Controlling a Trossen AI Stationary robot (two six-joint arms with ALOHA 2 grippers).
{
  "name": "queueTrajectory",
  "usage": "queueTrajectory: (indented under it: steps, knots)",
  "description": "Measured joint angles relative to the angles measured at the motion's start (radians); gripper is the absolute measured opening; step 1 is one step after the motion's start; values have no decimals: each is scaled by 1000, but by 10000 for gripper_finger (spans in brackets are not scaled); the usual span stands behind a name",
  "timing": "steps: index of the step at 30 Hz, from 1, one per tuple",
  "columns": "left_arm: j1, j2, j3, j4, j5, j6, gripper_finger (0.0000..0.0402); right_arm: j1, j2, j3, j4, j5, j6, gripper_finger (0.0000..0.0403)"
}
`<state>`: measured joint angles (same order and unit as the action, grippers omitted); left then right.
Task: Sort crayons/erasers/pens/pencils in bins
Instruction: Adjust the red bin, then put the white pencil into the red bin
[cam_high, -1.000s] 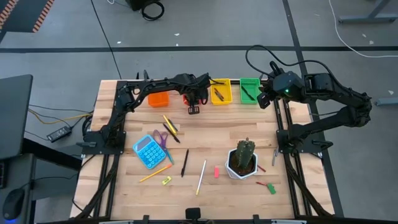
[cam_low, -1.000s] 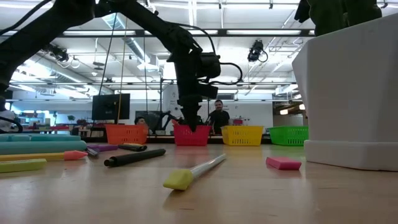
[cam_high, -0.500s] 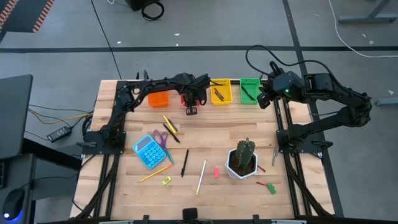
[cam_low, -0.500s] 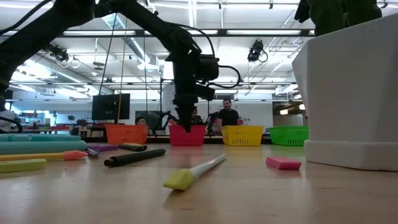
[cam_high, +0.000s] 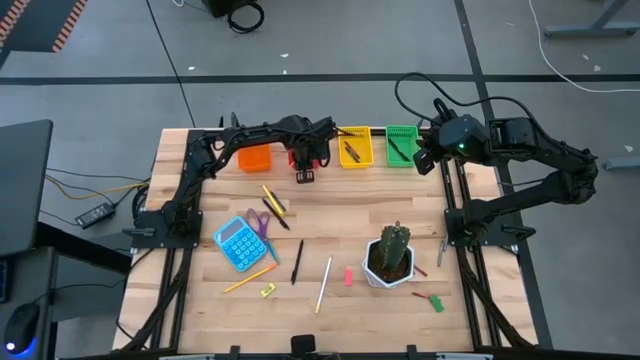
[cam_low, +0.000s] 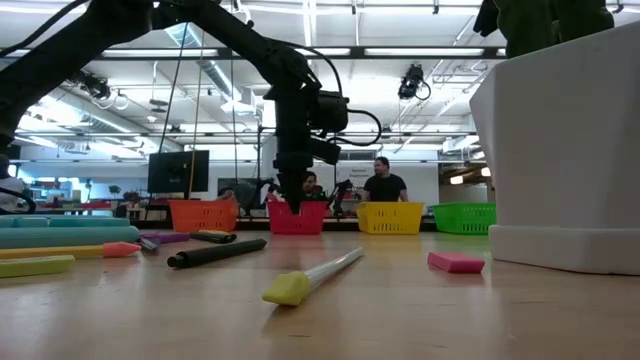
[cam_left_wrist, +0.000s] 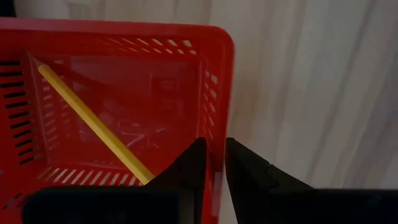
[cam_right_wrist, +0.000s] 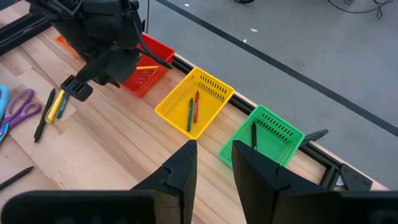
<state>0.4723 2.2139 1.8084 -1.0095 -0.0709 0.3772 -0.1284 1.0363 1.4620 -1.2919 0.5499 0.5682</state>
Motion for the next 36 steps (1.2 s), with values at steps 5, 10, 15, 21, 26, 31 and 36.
queueTrajectory:
  steps: [5,10,15,21,26,31,36]
  knots:
    - [-15,-19,0,-40,0,-4,63,0,0,0,0,0,-1,107]
    - [-23,-58,0,-48,-6,-44,72,0,0,0,0,0,-4,107]
    - [-23,-96,0,-68,-15,-145,75,0,0,0,0,-1,-4,107]
    - [-37,-150,0,-123,-13,-309,69,0,0,0,0,-27,-4,107]
    - [-106,-221,1,-132,63,-516,70,0,0,0,0,-52,1,107]
    - [-216,-268,0,-103,113,-697,67,0,0,0,-1,-93,10,107]
    - [-330,-278,0,-91,120,-878,60,1,0,0,-36,-135,34,107]
